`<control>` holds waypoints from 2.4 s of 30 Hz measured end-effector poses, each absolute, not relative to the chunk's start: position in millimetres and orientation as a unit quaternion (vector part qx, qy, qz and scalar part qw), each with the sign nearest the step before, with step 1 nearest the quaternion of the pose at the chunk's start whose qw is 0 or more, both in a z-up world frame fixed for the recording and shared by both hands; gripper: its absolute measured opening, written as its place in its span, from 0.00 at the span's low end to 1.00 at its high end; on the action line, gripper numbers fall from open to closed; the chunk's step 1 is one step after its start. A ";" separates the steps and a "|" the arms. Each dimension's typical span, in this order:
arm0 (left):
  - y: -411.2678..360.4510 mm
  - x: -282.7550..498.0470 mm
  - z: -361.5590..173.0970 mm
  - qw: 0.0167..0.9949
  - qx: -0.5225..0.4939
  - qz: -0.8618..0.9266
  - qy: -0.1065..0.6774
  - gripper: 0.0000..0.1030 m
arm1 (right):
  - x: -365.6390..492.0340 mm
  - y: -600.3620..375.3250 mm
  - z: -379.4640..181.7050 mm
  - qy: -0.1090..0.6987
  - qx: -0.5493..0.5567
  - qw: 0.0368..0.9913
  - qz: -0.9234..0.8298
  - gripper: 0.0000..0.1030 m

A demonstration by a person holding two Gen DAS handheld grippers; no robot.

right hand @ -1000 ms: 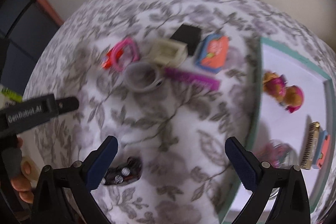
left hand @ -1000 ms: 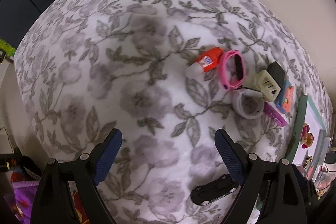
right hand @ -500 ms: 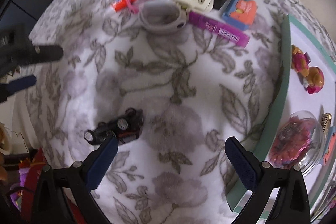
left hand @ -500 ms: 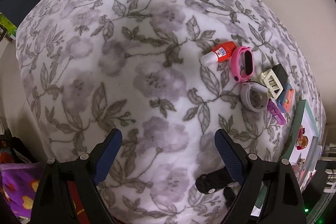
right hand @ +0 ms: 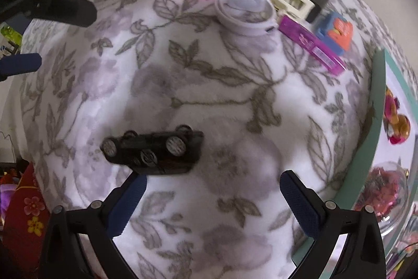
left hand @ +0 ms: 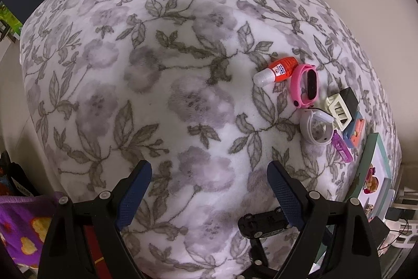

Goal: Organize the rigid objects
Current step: 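Move both tools back over the toys beside the tray, then grasp the black toy car with the right tool while the left tool grasps the glue bottle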

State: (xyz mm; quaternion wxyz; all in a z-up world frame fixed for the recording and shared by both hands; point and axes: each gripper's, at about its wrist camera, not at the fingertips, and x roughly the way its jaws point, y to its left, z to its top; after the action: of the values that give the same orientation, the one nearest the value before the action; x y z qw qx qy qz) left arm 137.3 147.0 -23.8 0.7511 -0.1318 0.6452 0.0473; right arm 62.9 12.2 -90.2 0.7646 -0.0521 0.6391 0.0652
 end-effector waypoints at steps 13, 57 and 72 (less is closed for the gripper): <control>150.7 135.4 -25.3 0.749 -0.142 0.056 0.645 0.88 | 88.0 16.1 -72.2 0.575 -0.018 0.818 0.033 0.99; 144.8 163.0 -44.7 0.754 -0.157 0.046 0.636 0.88 | 100.2 -26.7 -61.9 0.557 0.031 0.827 0.068 0.56; 100.1 226.3 -56.2 0.813 -0.064 0.030 0.578 0.87 | 101.3 -114.4 -31.7 0.523 0.148 0.839 0.005 0.56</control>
State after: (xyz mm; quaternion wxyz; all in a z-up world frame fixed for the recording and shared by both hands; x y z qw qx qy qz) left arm 226.3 100.1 -56.2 0.8126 -0.0641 0.5784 0.0303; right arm 101.3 -114.4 -31.7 0.8392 0.1479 0.5234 0.0050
